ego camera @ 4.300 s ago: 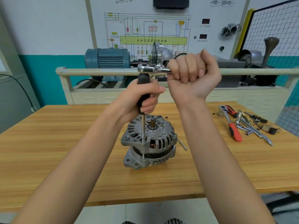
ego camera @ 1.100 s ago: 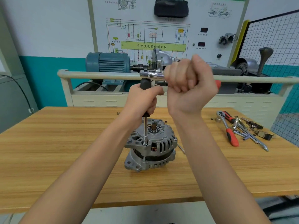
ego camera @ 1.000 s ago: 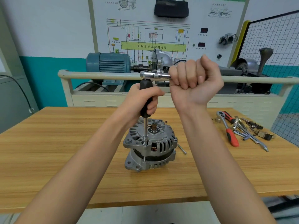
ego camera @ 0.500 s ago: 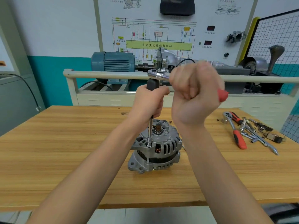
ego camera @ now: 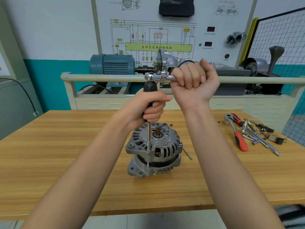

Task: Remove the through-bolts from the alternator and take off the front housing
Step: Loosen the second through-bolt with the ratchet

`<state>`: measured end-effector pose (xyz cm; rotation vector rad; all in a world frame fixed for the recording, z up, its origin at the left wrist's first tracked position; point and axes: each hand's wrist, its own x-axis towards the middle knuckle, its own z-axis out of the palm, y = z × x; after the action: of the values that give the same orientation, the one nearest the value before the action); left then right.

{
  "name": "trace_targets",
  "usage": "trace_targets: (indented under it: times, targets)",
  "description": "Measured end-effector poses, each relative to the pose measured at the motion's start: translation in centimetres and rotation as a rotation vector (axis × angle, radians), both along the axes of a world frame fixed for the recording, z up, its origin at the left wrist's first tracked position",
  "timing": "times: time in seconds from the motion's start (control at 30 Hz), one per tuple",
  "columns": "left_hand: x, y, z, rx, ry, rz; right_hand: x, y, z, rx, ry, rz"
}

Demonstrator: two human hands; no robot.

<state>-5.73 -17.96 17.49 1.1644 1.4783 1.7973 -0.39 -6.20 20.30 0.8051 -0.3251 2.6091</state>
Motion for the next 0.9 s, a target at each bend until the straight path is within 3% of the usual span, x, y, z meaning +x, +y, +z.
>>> trace_targets:
  times: [0.13,0.33,0.43,0.57,0.73,0.83,0.9]
  targets:
    - [0.3,0.3,-0.3,0.034,-0.016,0.146,0.7,-1.0,-0.2,0.068,0.046,-0.132]
    - [1.5,1.9,-0.5,0.085,-0.039,0.568,1.9,-3.8,-1.3,0.420,0.287,-0.708]
    - [1.6,1.9,-0.6,0.096,-0.036,0.595,1.8,-4.9,-1.6,0.507,0.320,-0.899]
    - [0.7,0.7,-0.5,0.046,0.018,0.335,1.7,-3.0,-0.6,0.399,0.276,-0.545]
    - [-0.2,-0.2,0.1,0.020,-0.001,-0.007,0.5,-0.2,-0.1,0.080,0.062,-0.063]
    - [-0.3,0.0,0.0,0.026,-0.070,-0.049,0.0,-0.3,-0.1,0.016,0.040,-0.037]
    - [-0.2,0.2,-0.2,0.045,-0.071,0.033,0.3,-0.8,-0.4,0.061,0.065,-0.108]
